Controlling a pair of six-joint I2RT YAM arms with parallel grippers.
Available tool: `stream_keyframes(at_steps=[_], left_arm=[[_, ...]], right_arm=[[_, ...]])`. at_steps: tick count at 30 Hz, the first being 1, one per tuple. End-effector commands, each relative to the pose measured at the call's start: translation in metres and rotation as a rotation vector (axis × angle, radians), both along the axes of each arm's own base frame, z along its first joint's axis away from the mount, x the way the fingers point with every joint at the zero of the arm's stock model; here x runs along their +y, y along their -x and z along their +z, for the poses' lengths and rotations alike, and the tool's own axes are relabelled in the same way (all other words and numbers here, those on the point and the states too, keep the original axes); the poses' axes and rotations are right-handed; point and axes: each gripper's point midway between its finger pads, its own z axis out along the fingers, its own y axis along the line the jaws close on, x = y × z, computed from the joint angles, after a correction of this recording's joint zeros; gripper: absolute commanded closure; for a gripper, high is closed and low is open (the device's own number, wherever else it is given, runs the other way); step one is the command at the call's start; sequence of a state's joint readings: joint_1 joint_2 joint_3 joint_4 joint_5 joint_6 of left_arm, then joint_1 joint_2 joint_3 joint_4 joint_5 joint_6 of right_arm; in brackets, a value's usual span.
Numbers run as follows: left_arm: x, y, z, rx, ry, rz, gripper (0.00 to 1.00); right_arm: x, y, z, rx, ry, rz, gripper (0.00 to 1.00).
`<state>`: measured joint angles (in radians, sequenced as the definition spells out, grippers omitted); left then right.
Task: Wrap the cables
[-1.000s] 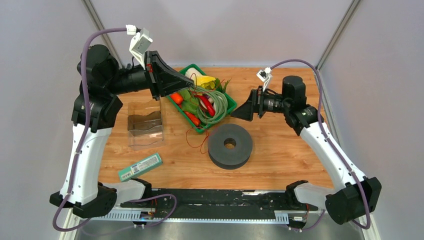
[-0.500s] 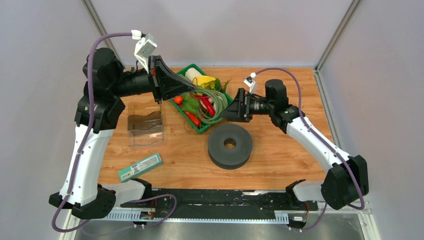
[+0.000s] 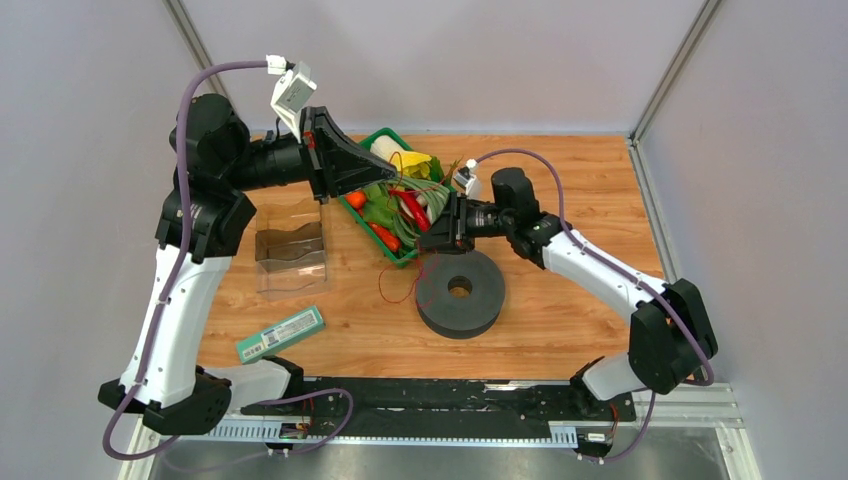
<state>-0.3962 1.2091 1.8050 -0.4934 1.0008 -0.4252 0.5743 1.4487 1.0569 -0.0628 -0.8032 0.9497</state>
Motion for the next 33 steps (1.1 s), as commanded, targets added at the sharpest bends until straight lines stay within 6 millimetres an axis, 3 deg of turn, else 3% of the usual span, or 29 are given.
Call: stream_keyframes(at_steps=[1, 3, 5, 8, 10, 13, 16, 19, 24, 27, 33], left_arm=[[0.001, 0.008, 0.009, -0.034, 0.018, -0.013, 1.0], [0.003, 0.009, 0.006, -0.038, 0.006, -0.004, 1.0], [0.006, 0.007, -0.001, -0.04, -0.017, 0.024, 1.0], [0.016, 0.003, -0.01, -0.021, -0.03, 0.079, 1.0], [0.03, -0.007, -0.009, -0.017, -0.019, 0.165, 1.0], [0.066, -0.037, -0.006, -0.042, -0.022, 0.419, 1.0], [0.126, -0.078, -0.013, -0.033, -0.076, 0.817, 1.0], [0.177, -0.097, -0.023, -0.02, -0.14, 1.093, 1.0], [0.237, -0.114, -0.053, 0.067, -0.248, 1.344, 1.0], [0.264, -0.12, -0.063, 0.076, -0.276, 1.436, 1.0], [0.315, -0.139, -0.086, 0.118, -0.358, 1.534, 1.0]], right_arm=[[0.007, 0.001, 0.033, -0.013, -0.115, 0.031, 0.83], [0.004, 0.0, 0.039, -0.034, -0.124, 0.04, 1.0], [-0.007, -0.008, 0.04, -0.071, -0.098, 0.036, 1.0], [-0.049, -0.035, 0.03, -0.094, -0.004, -0.031, 1.0], [-0.089, -0.053, 0.028, -0.142, 0.051, -0.084, 1.0], [-0.158, -0.078, 0.026, -0.199, 0.122, -0.245, 1.0], [-0.232, -0.1, 0.027, -0.3, 0.25, -0.418, 1.0], [-0.297, -0.111, 0.033, -0.379, 0.412, -0.556, 1.0], [-0.388, -0.118, 0.039, -0.473, 0.649, -0.707, 1.0], [-0.42, -0.118, 0.033, -0.511, 0.776, -0.714, 1.0], [-0.448, -0.115, 0.019, -0.586, 0.978, -0.664, 1.0]])
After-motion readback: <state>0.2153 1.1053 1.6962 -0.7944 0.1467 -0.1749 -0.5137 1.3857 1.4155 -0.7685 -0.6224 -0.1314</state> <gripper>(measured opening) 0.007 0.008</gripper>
